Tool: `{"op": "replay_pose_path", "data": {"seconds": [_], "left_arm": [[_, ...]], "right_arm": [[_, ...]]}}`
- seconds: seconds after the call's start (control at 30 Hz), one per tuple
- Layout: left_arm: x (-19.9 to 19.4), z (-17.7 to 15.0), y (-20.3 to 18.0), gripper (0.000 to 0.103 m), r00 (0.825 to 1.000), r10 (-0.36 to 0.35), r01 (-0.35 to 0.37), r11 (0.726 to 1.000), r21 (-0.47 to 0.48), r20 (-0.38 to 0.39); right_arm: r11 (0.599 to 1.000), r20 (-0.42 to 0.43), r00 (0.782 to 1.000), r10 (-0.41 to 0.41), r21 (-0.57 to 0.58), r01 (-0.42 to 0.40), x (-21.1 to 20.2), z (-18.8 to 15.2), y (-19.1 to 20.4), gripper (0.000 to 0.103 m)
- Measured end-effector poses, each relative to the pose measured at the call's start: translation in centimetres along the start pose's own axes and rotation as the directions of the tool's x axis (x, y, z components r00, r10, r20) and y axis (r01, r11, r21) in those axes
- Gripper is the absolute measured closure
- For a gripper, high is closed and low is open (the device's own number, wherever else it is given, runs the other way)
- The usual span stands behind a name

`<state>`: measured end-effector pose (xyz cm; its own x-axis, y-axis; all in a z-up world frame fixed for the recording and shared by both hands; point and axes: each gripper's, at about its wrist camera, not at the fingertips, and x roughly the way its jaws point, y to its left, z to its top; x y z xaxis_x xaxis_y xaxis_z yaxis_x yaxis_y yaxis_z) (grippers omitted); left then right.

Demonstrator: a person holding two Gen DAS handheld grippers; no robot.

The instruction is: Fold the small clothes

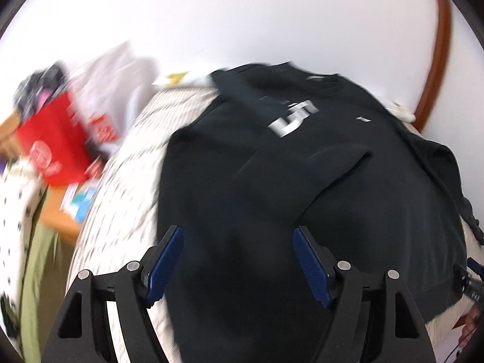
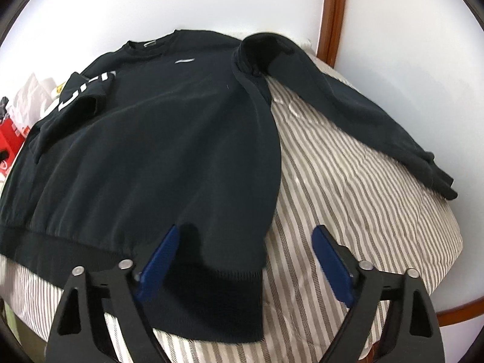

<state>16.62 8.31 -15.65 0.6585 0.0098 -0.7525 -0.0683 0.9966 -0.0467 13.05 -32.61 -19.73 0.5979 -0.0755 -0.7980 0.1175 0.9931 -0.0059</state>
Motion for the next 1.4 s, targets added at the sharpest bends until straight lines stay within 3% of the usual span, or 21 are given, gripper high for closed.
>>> {"op": "replay_pose_path", "data": {"seconds": [0.1,0.2,0.37,0.47,0.73,0.97,1.03,1.1,1.13,1.17,1.2,1.27,1.4], "left_arm": [[-0.4,-2.6,2.2,0.031,0.999,0.019,-0.020,0.999,-0.030,-0.035],[-0.6,-4.8,3.5,0.032,0.998,0.013,-0.016,0.999,-0.049,-0.060],[-0.8,-6.8,4.3,0.042,0.998,-0.020,0.014,0.996,-0.091,-0.057],[-0.1,-7.0,4.6,0.057,0.994,-0.080,0.069,0.988,-0.139,-0.068],[0.2,-7.0,4.2,0.058,0.997,-0.074,0.070,0.991,-0.113,-0.032],[0.6,-6.7,4.0,0.058,0.997,-0.070,0.067,0.992,-0.103,-0.030],[0.5,-6.8,4.0,0.062,0.998,-0.065,0.062,0.992,-0.108,-0.026],[0.4,-7.0,4.0,0.078,0.999,-0.028,0.026,0.995,-0.095,-0.022],[0.3,-7.0,4.1,0.082,0.999,-0.029,0.027,0.995,-0.092,-0.021],[0.2,-7.1,4.4,0.085,0.999,-0.040,0.038,0.994,-0.106,-0.019],[0.1,-7.2,4.8,0.089,0.999,-0.049,0.046,0.991,-0.126,-0.021],[0.0,-7.3,5.7,0.090,0.996,-0.084,0.078,0.983,-0.168,-0.029],[-0.7,-7.8,6.0,0.091,0.996,-0.088,0.082,0.976,-0.200,-0.022]], "right_arm": [[0.999,0.000,0.999,0.049,0.019,-0.049,0.1,-0.6,-0.4,0.033],[0.995,0.010,0.995,0.099,0.017,-0.100,-0.2,-0.9,-0.1,0.053],[0.997,0.041,0.996,0.080,0.015,-0.080,-0.2,-1.1,0.3,0.054],[0.994,0.042,0.995,0.093,0.049,-0.095,0.0,-1.1,-0.1,0.054],[0.993,0.029,0.993,0.110,0.037,-0.111,0.3,-0.5,-0.1,0.053],[0.998,0.031,0.998,0.063,0.009,-0.063,0.9,0.0,0.6,0.054],[0.999,0.047,0.997,0.053,0.001,-0.053,0.8,-0.1,0.9,0.063],[0.999,0.068,0.997,0.035,-0.012,-0.034,0.5,-0.3,1.0,0.072],[0.999,0.074,0.997,0.033,-0.014,-0.032,0.4,-0.4,0.9,0.082],[0.999,0.080,0.996,0.038,-0.012,-0.037,0.2,-0.4,0.8,0.085],[0.999,0.080,0.996,0.050,-0.006,-0.049,0.0,-0.4,0.7,0.088],[0.998,0.077,0.995,0.067,0.008,-0.068,-0.1,-0.5,0.4,0.090],[0.997,0.078,0.994,0.077,0.016,-0.078,-0.7,-0.9,0.4,0.091]]}}
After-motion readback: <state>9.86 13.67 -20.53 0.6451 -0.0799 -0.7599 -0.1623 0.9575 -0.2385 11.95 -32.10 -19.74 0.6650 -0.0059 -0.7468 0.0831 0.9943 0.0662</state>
